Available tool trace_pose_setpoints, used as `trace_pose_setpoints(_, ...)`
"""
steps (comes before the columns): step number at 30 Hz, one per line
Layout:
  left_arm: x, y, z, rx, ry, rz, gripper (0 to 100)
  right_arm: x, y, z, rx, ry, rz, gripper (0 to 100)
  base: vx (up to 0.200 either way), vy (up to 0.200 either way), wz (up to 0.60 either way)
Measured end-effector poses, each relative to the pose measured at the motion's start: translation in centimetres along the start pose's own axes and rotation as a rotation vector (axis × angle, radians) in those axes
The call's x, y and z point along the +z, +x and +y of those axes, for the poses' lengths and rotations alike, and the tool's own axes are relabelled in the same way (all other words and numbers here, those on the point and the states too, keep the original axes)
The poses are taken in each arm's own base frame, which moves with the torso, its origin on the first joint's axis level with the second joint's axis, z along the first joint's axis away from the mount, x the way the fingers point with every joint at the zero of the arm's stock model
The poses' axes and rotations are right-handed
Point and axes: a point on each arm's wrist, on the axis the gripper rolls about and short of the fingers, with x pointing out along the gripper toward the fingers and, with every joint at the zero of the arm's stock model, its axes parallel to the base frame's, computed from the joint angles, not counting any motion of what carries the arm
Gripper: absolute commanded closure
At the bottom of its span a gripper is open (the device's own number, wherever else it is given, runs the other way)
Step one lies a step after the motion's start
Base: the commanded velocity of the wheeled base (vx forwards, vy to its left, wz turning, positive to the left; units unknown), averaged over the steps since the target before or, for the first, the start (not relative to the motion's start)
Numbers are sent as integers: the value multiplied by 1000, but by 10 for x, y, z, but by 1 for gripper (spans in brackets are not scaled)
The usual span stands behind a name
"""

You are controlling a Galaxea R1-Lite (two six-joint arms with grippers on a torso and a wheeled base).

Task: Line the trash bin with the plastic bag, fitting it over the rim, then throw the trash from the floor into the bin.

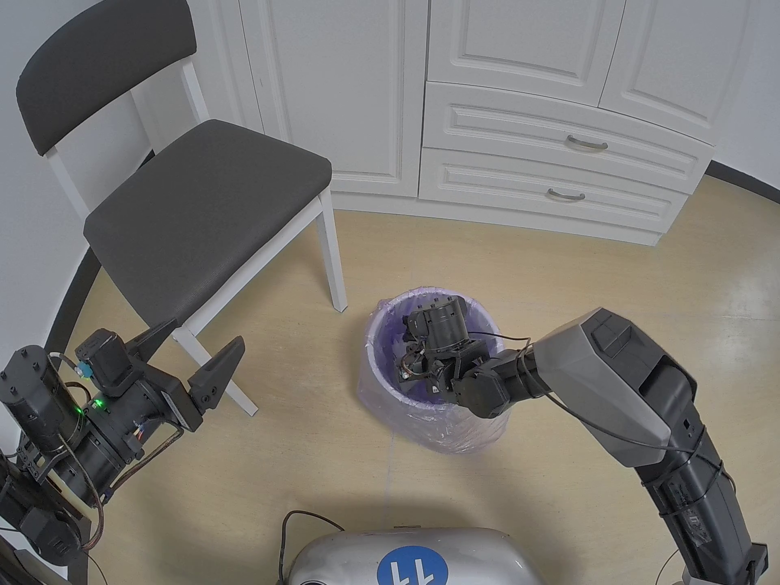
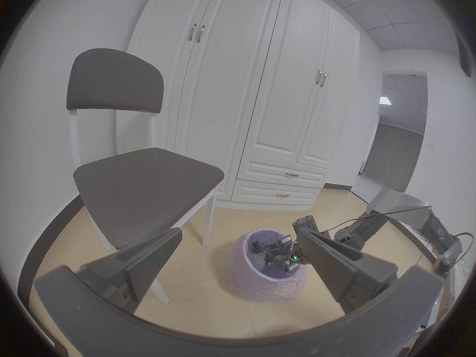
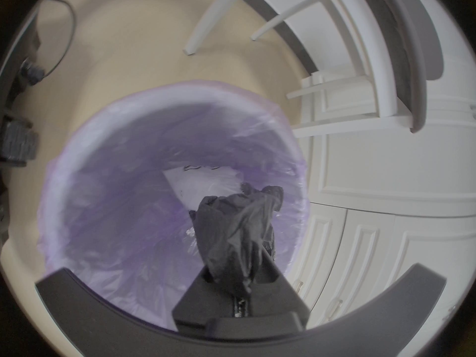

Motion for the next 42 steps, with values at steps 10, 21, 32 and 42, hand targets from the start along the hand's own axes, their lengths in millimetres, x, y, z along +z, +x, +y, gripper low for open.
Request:
trace_pose_setpoints(10, 0, 0, 0, -3, 0, 1, 0, -15, -24, -9, 128, -79, 24, 100, 0, 0, 0)
trace_pose_setpoints(21, -3, 1, 0, -1, 0, 14, 0, -10, -10, -5, 119, -75, 25, 100, 0, 0, 0)
trace_pose_setpoints(32, -6, 2, 0, 0, 0, 28, 0, -7, -1, 3, 142, -85, 28, 100, 0, 0, 0)
trace_pose_setpoints(42, -6, 3, 0, 1, 1, 30, 0, -2, 4, 3, 153, -94, 24, 100, 0, 0, 0)
